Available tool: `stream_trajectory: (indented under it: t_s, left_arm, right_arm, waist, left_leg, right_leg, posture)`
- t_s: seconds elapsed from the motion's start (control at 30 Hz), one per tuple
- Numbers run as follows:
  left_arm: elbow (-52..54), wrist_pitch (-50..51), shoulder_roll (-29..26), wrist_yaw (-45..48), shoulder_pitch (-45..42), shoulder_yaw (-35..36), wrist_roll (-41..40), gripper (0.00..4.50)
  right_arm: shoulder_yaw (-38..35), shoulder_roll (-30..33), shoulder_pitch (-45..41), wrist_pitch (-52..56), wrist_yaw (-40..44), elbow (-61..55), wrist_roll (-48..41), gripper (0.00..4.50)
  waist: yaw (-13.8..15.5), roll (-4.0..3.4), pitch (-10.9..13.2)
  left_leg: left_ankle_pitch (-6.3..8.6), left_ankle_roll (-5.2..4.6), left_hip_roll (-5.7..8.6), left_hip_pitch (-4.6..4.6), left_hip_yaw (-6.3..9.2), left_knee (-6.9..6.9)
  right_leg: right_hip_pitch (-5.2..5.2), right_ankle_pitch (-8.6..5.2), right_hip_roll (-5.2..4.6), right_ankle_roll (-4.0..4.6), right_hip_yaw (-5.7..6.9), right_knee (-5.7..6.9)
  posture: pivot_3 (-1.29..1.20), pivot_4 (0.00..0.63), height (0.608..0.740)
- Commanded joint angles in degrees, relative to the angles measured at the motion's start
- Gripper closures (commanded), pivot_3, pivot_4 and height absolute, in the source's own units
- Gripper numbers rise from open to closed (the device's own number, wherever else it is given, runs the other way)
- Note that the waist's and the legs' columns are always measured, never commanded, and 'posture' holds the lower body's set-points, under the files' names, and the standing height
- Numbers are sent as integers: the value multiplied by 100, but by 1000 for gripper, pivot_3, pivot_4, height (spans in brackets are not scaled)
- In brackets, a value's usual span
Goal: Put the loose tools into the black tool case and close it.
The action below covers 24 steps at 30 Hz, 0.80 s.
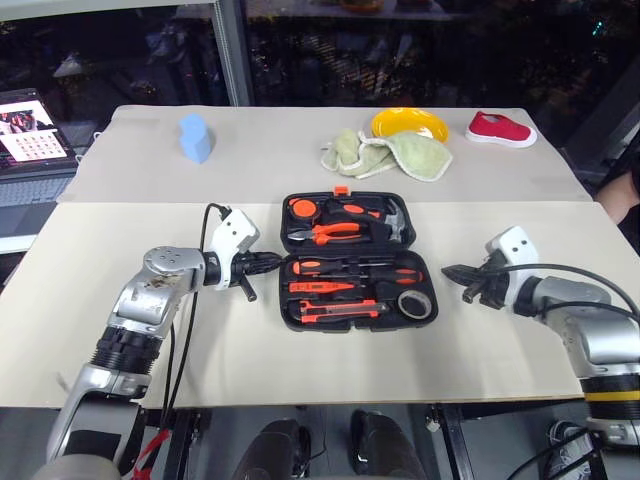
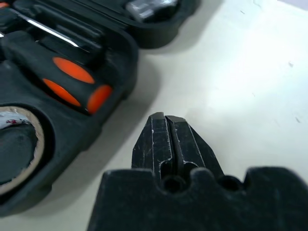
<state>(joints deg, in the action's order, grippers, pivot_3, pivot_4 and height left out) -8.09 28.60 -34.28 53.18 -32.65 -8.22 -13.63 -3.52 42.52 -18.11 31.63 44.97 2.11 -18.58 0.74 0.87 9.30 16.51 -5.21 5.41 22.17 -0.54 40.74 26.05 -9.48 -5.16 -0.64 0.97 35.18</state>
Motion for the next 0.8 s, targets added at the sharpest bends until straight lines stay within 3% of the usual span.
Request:
stream_trajectory:
  t_s: [0.03,0.33,0.53,0.8]
  left_arm:
    - [-137,92,-21,-157,-1,16,170,4444]
    - [288,327,-340,48,270,55,155,4444]
    - [873,655,31,11,480,-127,-15,4444]
    - [1287,796,-61,141,748,-217,-56,4444]
  right_arm:
    - [1,-80,-232,-231,31,119,98,4500]
    - [93,-160,-231,-365,139,205,251,4500]
    - [169,-180,-188,-360,281,90,254,4500]
    - [234,-14,254,-393,725,-647,97,4500]
  waist:
    - [-5,0,0]
    - [-10,0,0]
    - [13,0,0]
    - [-3,-1,0]
  left_leg:
    - [0,1,0,0,0,0]
    - [-11,-23,0,15,1,-4]
    - [-1,-4,0,14,4,0]
    - [-2,-8,0,15,5,-3]
  right_leg:
    - [0,0,0,0,-1,1]
    - [18,0,2,0,0,-2]
    - [11,0,0,0,2,-3]
    - [17,0,3,0,1,-3]
  posture:
    - [0,150,732]
    - [0,150,732]
    - [0,150,732]
    - [0,150,732]
